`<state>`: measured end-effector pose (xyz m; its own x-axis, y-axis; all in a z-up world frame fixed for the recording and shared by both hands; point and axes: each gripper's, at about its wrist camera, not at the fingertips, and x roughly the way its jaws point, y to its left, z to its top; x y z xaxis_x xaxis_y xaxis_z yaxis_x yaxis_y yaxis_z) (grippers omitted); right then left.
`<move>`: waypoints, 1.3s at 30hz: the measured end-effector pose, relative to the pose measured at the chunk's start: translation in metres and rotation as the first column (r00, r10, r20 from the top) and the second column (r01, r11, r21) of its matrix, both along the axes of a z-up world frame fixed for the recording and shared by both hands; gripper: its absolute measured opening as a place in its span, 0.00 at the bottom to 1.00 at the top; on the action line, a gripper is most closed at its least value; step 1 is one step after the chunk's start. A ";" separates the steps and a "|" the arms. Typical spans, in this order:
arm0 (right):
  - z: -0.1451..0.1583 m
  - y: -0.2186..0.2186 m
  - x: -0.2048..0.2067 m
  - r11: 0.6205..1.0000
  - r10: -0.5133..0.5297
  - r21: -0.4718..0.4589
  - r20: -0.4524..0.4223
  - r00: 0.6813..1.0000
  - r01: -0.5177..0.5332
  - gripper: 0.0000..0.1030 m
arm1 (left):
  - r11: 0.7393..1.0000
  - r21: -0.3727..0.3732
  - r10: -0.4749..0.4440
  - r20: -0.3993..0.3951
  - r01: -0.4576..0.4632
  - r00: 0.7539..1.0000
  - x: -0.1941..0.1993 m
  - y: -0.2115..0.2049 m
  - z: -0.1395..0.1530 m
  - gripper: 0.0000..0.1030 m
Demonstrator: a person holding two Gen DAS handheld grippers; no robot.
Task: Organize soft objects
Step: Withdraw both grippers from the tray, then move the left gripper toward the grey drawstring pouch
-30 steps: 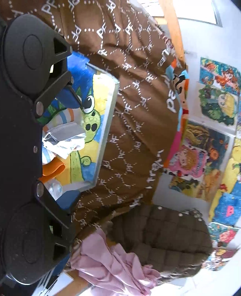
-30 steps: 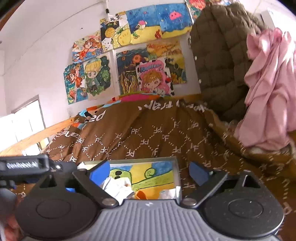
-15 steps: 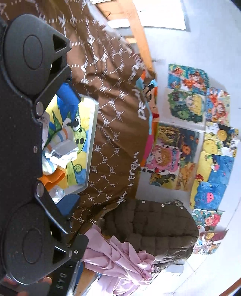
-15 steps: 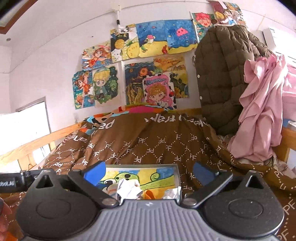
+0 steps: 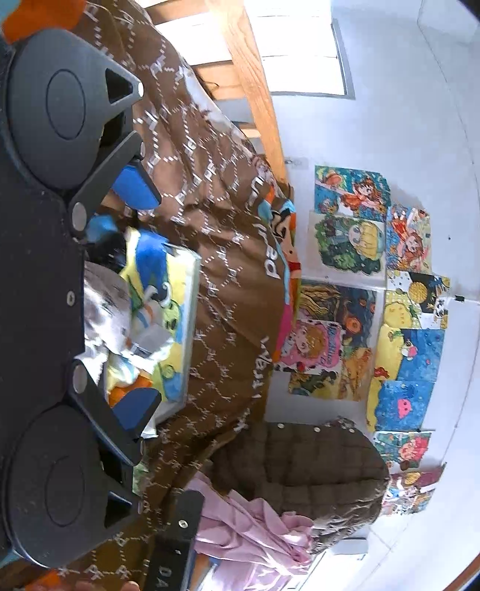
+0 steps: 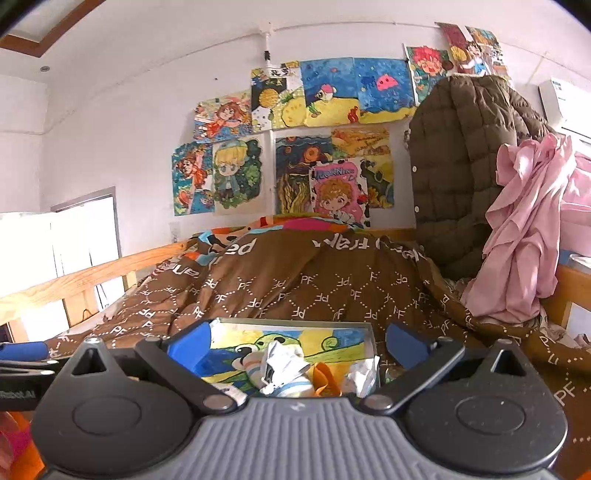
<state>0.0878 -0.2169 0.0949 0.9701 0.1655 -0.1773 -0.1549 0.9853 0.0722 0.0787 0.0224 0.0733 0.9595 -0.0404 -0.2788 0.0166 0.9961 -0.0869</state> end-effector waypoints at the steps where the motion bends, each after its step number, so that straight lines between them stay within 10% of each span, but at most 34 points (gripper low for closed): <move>1: -0.003 0.001 -0.004 1.000 0.002 -0.003 0.001 1.000 -0.002 1.00 | 1.000 0.003 0.004 -0.009 -0.004 1.000 -0.003 0.002 -0.003 0.99; 12: -0.031 0.005 -0.040 1.000 0.012 -0.023 -0.039 0.999 -0.013 1.00 | 0.999 -0.012 0.037 -0.153 -0.039 0.988 -0.017 0.020 -0.032 0.99; 27: -0.084 0.028 -0.029 0.988 0.034 -0.139 -0.263 0.964 -0.072 1.00 | 0.996 0.083 0.028 -0.420 0.008 0.907 0.009 0.007 -0.072 0.99; 39: -0.098 0.026 -0.011 0.992 0.050 -0.089 -0.365 0.930 -0.089 1.00 | 0.993 0.062 0.119 -0.463 -0.102 0.878 0.021 0.019 -0.078 0.99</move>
